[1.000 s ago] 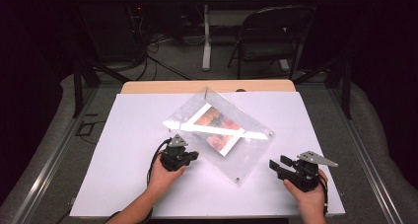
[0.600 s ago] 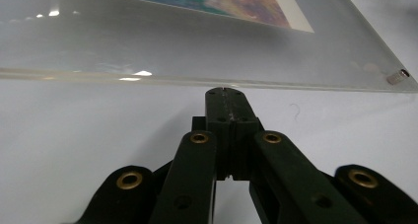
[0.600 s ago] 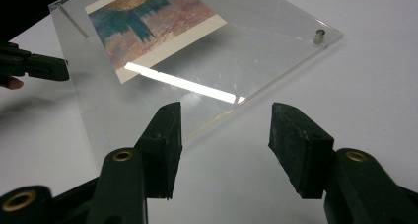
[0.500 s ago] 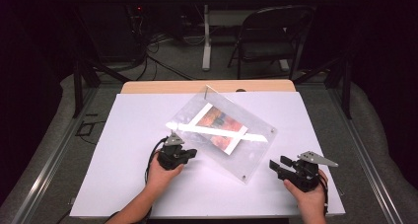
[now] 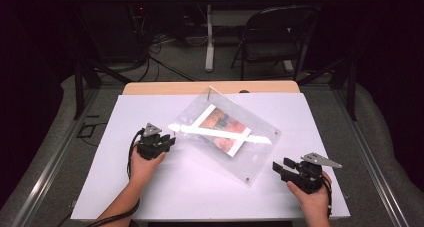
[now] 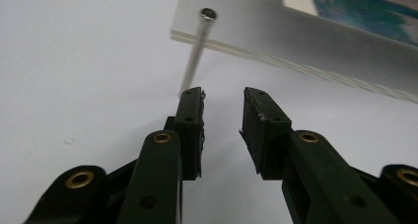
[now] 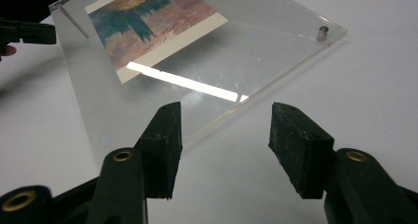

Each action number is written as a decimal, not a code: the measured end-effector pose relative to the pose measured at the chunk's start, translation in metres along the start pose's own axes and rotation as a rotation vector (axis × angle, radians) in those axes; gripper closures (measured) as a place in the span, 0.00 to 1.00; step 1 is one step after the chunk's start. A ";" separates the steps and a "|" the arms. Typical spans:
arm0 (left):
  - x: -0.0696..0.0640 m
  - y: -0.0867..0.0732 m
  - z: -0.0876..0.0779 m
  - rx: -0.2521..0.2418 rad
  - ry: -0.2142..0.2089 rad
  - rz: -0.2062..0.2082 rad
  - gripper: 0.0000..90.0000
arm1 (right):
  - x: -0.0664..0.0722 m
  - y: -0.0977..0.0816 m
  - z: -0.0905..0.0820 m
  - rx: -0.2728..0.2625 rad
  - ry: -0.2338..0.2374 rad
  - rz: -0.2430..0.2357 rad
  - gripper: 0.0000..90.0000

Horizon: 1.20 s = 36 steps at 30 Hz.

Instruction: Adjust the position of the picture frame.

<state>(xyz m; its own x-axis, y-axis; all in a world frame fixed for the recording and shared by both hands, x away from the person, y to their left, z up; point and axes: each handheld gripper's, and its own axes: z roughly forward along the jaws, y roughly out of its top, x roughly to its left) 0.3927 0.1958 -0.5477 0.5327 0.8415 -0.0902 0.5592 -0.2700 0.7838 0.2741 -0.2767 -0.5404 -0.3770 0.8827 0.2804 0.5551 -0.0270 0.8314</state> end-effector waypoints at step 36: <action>0.013 0.017 0.041 0.013 0.011 0.073 0.91 | 0.011 -0.009 -0.013 0.004 0.013 0.000 0.55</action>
<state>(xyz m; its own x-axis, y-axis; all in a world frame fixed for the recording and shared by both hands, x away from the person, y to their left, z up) 0.4349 0.1830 -0.5604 0.5652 0.8245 -0.0262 0.5273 -0.3366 0.7802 0.2555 -0.2732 -0.5381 -0.3869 0.8763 0.2870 0.5582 -0.0251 0.8293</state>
